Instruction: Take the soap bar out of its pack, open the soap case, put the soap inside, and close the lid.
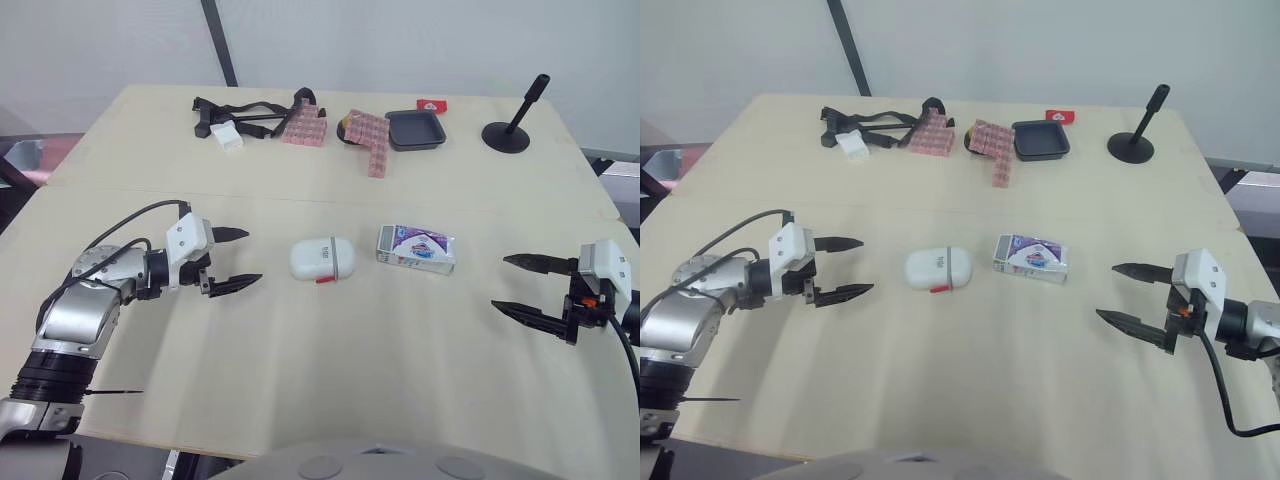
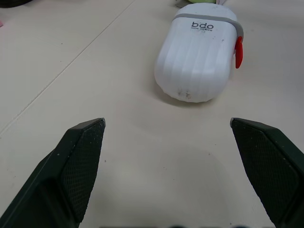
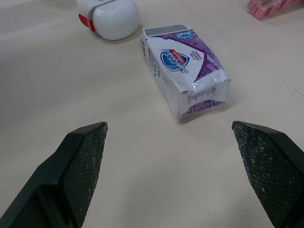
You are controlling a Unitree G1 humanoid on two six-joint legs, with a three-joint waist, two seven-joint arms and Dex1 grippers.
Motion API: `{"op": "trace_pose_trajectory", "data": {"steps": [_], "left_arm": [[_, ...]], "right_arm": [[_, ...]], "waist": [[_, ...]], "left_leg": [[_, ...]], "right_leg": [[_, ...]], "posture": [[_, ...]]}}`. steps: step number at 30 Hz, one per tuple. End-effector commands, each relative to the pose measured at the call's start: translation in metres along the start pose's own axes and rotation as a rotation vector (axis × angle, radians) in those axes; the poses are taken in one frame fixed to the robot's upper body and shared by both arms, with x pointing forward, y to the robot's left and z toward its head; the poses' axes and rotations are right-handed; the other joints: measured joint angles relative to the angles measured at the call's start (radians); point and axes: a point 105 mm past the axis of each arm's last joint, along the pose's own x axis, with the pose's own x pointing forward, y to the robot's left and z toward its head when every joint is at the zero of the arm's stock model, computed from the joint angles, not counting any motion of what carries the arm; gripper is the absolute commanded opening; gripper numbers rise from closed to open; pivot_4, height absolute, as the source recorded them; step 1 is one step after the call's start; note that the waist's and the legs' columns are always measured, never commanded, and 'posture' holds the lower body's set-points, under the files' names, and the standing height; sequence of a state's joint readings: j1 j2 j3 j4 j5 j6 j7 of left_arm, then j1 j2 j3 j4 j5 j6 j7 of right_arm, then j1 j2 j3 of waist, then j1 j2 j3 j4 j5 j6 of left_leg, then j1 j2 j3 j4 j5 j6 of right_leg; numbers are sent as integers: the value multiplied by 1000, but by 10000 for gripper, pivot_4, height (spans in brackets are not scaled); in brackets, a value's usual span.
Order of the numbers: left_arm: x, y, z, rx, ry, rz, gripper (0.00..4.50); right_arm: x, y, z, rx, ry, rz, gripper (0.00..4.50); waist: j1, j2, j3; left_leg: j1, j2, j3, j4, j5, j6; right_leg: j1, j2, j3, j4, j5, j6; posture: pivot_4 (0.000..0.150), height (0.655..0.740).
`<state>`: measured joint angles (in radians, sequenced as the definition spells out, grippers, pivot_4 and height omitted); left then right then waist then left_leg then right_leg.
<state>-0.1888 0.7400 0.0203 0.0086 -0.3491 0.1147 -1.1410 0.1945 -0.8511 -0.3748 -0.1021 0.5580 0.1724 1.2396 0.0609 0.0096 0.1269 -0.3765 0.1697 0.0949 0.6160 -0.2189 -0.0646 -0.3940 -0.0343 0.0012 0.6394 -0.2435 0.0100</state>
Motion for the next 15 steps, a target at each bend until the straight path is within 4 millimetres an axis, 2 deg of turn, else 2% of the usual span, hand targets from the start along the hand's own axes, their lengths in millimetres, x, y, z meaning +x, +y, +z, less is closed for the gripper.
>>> {"op": "trace_pose_trajectory", "data": {"steps": [1, 5, 15], "left_arm": [[-1, 2, 7, 37, -16, 6, 44864], [0, -8, 9, 5, -53, -43, 44864], [-1, -10, 10, -18, -56, -56, 44864]], "right_arm": [[-4, -3, 9, -52, -8, -13, 45000], [-5, -4, 9, -58, 2, -13, 45000], [-6, -4, 7, -48, 14, -13, 45000]], "waist": [[-1, 0, 0], [-4, 0, 0], [-6, 0, 0]], "left_leg": [[0, 0, 0, 0, 0, 0], [0, 0, 0, 0, 0, 0], [0, 0, 0, 0, 0, 0]], "right_leg": [[0, 0, 0, 0, 0, 0], [0, 0, 0, 0, 0, 0], [0, 0, 0, 1, 0, 0]], "posture": [[1500, 7400], [1500, 7400], [1500, 7400]]}}
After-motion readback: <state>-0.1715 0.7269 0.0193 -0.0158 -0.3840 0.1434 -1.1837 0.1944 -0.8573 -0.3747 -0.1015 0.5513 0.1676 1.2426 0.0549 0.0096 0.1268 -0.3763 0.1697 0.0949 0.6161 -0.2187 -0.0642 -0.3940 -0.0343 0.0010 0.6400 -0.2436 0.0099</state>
